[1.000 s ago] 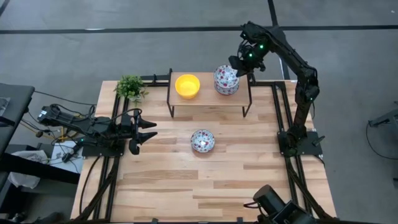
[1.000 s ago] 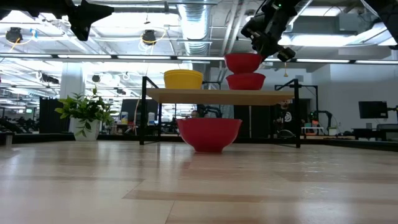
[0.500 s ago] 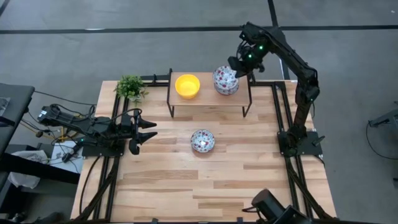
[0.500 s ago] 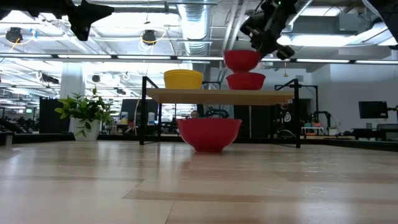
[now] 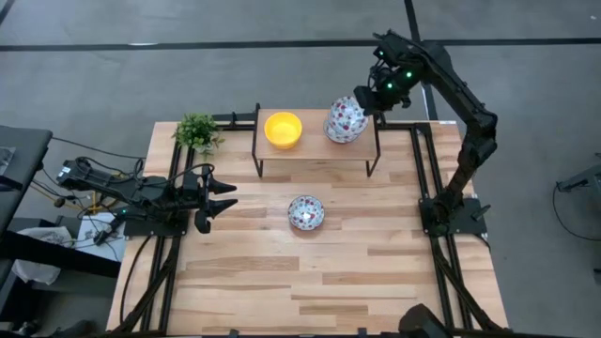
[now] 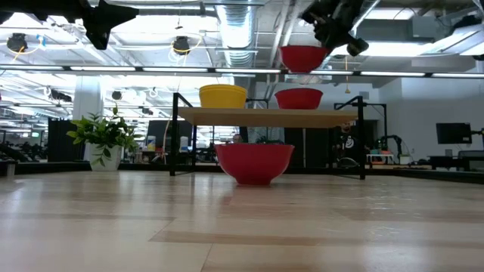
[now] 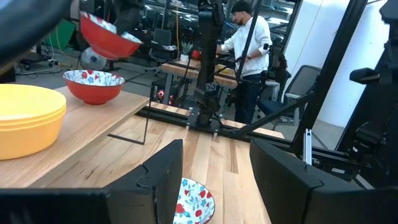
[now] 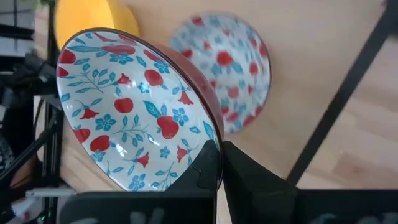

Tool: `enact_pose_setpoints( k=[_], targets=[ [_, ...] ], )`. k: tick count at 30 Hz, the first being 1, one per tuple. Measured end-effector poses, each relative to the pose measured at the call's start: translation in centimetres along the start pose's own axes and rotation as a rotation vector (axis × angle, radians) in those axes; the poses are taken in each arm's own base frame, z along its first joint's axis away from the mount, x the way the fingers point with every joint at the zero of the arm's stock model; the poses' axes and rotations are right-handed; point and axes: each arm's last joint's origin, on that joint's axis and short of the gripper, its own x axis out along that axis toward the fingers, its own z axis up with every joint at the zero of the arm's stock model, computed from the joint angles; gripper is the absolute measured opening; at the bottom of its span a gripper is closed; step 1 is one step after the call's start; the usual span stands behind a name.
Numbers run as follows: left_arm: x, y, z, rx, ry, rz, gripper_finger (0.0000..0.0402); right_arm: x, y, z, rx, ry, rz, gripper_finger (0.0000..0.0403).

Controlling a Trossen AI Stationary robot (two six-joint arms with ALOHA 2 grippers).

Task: Pick & Place Mini bowls
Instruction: Stack the right white bowl on top of the white bowl on the shelf

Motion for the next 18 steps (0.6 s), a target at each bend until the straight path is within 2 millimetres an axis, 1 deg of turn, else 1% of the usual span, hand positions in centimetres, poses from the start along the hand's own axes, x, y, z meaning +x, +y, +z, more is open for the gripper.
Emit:
enact_pose_setpoints(
  k=[5, 9, 15, 18],
  targets=[
    [0.0, 0.0, 0.0, -0.001, -0.001, 0.0, 0.0186, 1.3, -1.2, -1.3, 0.035, 0.083, -0.019, 0.0],
    [0.0, 0.0, 0.0, -0.001, -0.001, 0.0, 0.0186, 1.0, -1.5, -2.2, 0.038, 0.086, -0.018, 0.0],
    [0.0, 0.0, 0.0, 0.001, -0.001, 0.0, 0.0186, 0.7, -1.7, -2.1, 0.047, 0.07, -0.001, 0.0],
    [0.0, 0.0, 0.0, -0.002, 0.0, 0.001, 0.0186, 1.6, -1.7, -1.3, 0.049, 0.089, 0.039, 0.0]
  ],
)
